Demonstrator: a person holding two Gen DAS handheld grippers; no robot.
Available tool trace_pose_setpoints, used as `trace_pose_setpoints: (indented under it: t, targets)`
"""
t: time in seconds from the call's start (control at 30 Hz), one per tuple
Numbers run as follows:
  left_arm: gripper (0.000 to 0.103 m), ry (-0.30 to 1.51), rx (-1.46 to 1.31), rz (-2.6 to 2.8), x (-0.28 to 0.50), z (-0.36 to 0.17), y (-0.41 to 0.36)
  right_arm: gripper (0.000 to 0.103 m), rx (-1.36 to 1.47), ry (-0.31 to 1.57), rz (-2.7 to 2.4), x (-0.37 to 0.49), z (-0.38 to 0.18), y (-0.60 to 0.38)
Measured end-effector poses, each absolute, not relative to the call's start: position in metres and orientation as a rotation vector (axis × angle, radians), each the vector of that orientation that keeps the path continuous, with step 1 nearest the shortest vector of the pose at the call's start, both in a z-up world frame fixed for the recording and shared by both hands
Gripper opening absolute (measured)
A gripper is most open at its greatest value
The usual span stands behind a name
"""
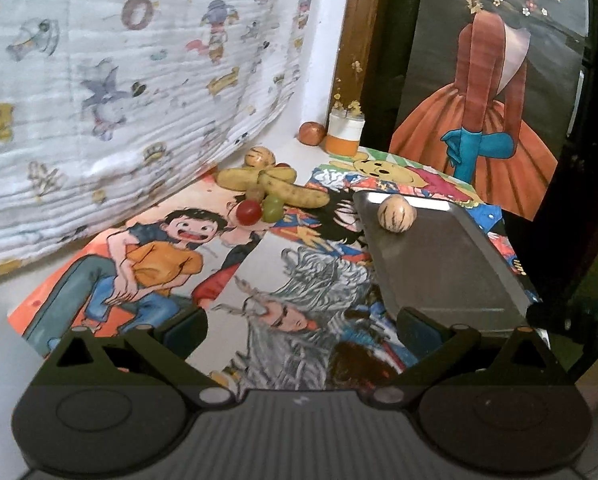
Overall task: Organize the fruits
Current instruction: 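Withdraw both tools from the tray back toward the fruit pile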
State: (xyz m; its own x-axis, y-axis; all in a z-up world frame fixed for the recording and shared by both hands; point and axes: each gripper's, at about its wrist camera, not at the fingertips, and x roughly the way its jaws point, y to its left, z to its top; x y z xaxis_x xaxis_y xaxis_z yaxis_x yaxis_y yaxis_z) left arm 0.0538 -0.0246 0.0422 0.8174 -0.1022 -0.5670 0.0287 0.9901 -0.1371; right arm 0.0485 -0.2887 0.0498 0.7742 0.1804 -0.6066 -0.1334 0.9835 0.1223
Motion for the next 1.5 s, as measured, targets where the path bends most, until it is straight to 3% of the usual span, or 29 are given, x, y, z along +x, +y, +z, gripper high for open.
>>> trace_pose_setpoints:
  t: [0.87, 1.5]
  targets:
    - [0.103, 0.72, -0.197, 0.03, 0.058, 0.017, 0.028, 0.102, -0.072, 0.845, 0.284, 0.067, 0.024, -0.234]
    - [0.103, 0.65, -0.042, -0.012, 0.145, 0.035, 0.042, 0.102, -0.4, 0.635, 0.566, 0.199, 0.094, -0.2]
